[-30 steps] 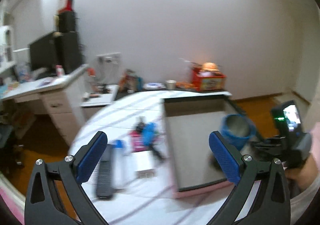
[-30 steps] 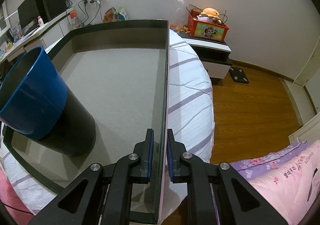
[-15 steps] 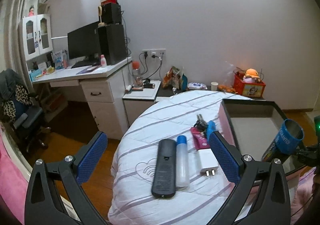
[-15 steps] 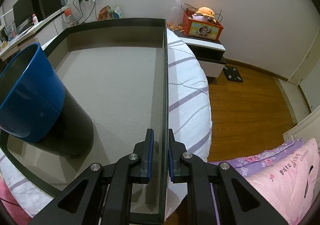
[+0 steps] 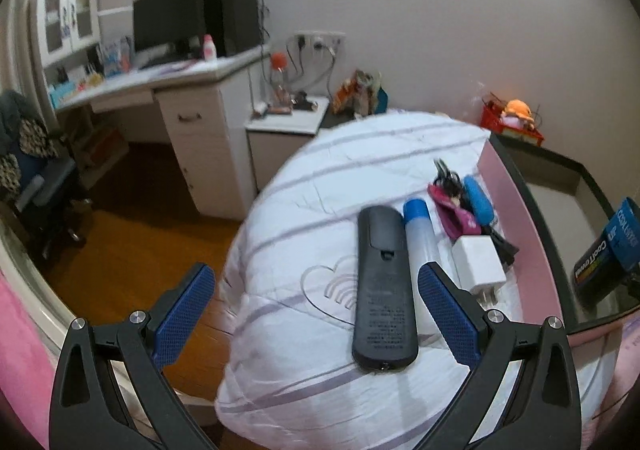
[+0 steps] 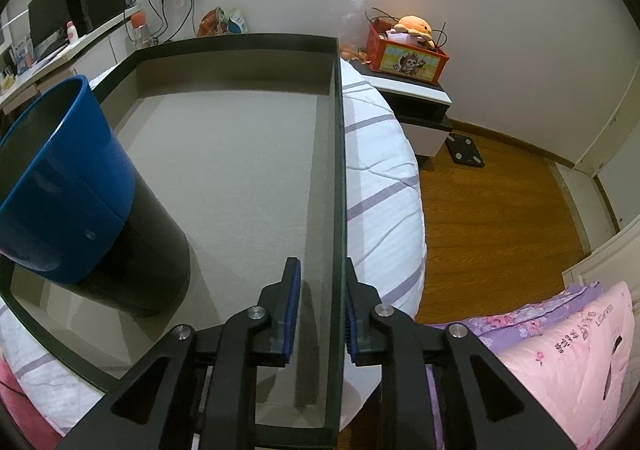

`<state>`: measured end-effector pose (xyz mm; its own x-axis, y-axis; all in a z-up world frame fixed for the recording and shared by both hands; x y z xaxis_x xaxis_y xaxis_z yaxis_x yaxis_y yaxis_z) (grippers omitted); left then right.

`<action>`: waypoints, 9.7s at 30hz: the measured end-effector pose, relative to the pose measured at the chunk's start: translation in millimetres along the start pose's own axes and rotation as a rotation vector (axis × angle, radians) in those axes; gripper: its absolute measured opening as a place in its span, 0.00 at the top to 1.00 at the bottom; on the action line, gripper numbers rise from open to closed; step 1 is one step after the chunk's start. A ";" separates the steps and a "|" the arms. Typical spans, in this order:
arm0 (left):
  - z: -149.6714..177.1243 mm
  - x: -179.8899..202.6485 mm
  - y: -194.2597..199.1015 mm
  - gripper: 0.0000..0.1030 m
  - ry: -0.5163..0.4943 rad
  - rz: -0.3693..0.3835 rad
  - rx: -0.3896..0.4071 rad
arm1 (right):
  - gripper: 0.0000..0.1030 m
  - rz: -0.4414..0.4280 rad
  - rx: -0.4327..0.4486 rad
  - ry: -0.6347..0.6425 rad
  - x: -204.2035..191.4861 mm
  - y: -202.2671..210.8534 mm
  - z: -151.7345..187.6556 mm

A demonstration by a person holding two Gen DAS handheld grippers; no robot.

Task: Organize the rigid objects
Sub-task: 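Move the left tool to the black remote control and grasp it, then carry the black remote into the tray box beside the cup with the left tool, then release the remote in the tray and withdraw the left tool, then grasp the clear plastic bottle with blue cap using the left tool, then carry the clear bottle into the tray box beside the remote with the left tool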

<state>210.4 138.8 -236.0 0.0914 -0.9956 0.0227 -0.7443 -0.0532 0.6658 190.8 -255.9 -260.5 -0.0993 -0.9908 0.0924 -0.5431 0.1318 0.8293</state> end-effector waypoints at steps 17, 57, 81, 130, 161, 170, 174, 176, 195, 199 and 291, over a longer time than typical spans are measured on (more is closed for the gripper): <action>25.5 22.6 -55.9 0.03 -0.053 0.027 -0.136 | 0.79 -0.014 0.003 0.009 -0.7 -0.3 0.6; -23.4 100.0 39.3 0.57 -0.180 0.202 0.049 | 0.79 -0.058 0.000 0.001 -2.9 -4.3 1.4; -5.8 248.1 5.7 0.57 -0.332 0.356 -0.074 | 0.79 -0.083 0.004 0.004 -1.1 -5.7 2.0; -23.1 78.7 65.9 0.01 -0.172 0.071 0.106 | 0.79 -0.023 -0.040 0.018 -2.2 -8.8 1.7; 15.9 73.5 -4.4 0.01 -0.163 0.062 -0.068 | 0.79 -0.046 -0.036 0.016 -4.1 -7.9 1.7; 25.1 73.7 -44.4 0.01 -0.128 0.025 -0.132 | 0.79 -0.067 -0.033 0.024 -2.5 -8.1 1.7; 32.0 68.3 -60.5 0.02 -0.100 0.031 -0.171 | 0.79 -0.077 -0.028 0.024 -1.0 -8.2 1.9; 35.0 67.7 -64.9 0.08 -0.101 0.038 -0.180 | 0.79 -0.077 -0.027 0.026 -1.3 -8.1 2.0; 16.1 49.0 -53.0 0.75 -0.028 0.138 -0.128 | 0.79 -0.079 -0.031 0.025 1.0 -9.2 1.4; 4.7 56.7 -34.7 0.75 -0.051 0.162 -0.091 | 0.79 -0.077 -0.029 0.023 0.6 -9.1 1.9; -25.2 193.3 22.6 0.32 -0.206 0.378 0.017 | 0.79 -0.094 -0.031 0.026 1.2 -8.5 4.0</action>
<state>227.9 -52.9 -197.8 -0.3222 -0.9400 0.1120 -0.7114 0.3184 0.6265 191.9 -258.0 -269.7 -0.0273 -0.9993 0.0271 -0.5228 0.0374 0.8516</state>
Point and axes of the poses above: each gripper's, at about its wrist camera, not at the fingertips, and y roughly against the way its jaws point, x to its right, z to its underside, the point moved 10 cm from there along -y, roughly the way its jaws point
